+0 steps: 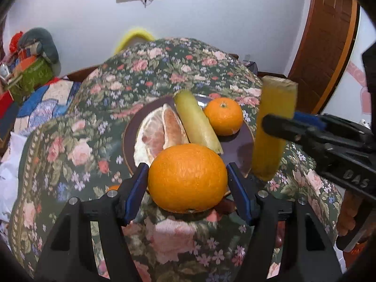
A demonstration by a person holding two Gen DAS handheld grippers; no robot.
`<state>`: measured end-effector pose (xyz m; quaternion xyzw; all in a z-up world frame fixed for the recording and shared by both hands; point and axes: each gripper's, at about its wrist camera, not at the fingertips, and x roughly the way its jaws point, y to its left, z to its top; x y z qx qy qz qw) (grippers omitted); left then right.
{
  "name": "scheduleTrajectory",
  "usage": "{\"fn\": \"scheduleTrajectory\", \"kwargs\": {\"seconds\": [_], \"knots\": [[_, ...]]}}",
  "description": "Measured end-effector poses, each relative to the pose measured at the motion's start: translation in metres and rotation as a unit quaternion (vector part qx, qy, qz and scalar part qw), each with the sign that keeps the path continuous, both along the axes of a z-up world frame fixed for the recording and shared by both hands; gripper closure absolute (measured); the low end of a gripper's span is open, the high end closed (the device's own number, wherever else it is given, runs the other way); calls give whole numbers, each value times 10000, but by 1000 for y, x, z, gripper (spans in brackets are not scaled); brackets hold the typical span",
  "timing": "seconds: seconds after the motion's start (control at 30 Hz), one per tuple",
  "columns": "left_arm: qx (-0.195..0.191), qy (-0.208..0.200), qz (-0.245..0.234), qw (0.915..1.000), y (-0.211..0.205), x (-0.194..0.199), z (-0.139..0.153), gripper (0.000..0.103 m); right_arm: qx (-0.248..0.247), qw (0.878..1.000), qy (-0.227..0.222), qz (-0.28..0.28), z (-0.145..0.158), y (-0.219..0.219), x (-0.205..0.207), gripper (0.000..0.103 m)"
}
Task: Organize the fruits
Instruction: 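Carry the large orange to the plate with the left tool while the right carries the sugarcane, then set the large orange on the plate with the left tool and open it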
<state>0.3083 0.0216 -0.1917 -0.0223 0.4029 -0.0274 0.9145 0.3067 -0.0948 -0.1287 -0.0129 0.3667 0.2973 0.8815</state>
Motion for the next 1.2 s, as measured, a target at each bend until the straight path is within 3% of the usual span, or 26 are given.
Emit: {"fn": "scheduleTrajectory", "kwargs": {"seconds": [0.37, 0.53, 0.83, 1.07, 1.2], "knots": [[21, -8, 236, 9997, 20, 15, -6, 36, 1, 9999, 109, 75, -15, 13, 18, 69], [-256, 5, 285, 9993, 30, 19, -10, 36, -26, 9998, 159, 85, -21, 18, 25, 69], [31, -143, 195, 9997, 21, 27, -11, 36, -84, 9994, 261, 198, -31, 27, 32, 69], [-229, -51, 205, 9995, 29, 25, -8, 37, 218, 9976, 612, 249, -32, 15, 33, 69], [-400, -14, 94, 9992, 24, 16, -6, 37, 101, 9977, 620, 258, -32, 12, 26, 68]]}}
